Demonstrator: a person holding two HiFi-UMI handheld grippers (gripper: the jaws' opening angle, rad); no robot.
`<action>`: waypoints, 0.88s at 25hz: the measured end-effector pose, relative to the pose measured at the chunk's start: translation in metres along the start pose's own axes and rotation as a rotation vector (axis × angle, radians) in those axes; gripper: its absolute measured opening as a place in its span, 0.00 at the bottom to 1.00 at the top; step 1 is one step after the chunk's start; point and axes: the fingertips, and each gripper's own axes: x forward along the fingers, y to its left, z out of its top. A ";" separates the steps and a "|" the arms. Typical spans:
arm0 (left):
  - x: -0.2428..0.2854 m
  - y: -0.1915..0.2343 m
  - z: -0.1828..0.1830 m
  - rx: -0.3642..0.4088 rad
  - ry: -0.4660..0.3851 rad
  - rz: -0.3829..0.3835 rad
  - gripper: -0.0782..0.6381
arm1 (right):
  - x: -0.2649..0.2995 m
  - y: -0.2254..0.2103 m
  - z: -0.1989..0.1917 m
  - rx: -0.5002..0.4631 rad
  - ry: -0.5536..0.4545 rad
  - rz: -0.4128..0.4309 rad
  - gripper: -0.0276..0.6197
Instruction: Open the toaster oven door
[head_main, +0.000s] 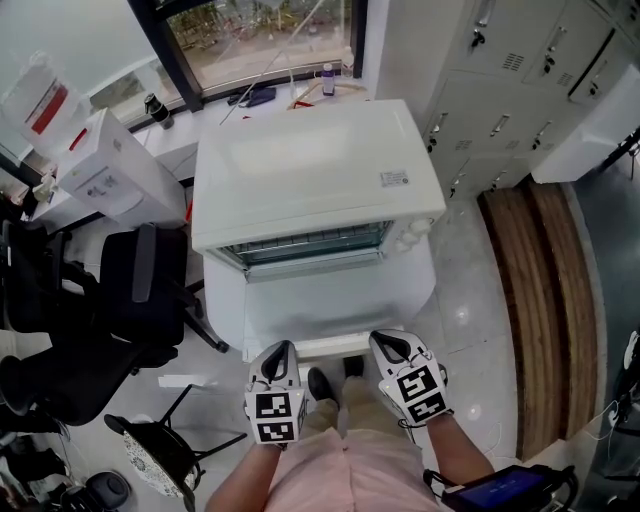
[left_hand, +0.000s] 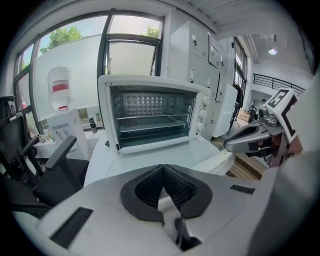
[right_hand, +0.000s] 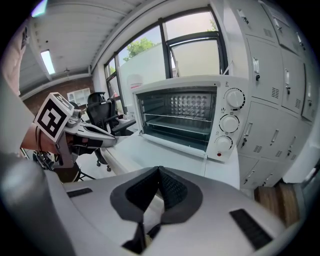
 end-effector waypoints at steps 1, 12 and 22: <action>0.001 0.000 -0.002 -0.003 0.003 -0.001 0.13 | 0.001 0.000 -0.001 0.001 0.001 -0.001 0.05; 0.012 -0.006 -0.027 -0.014 0.045 -0.029 0.13 | 0.009 0.002 -0.024 -0.006 0.049 -0.002 0.05; 0.020 -0.005 -0.045 -0.058 0.061 -0.047 0.13 | 0.018 -0.001 -0.041 0.021 0.077 0.005 0.05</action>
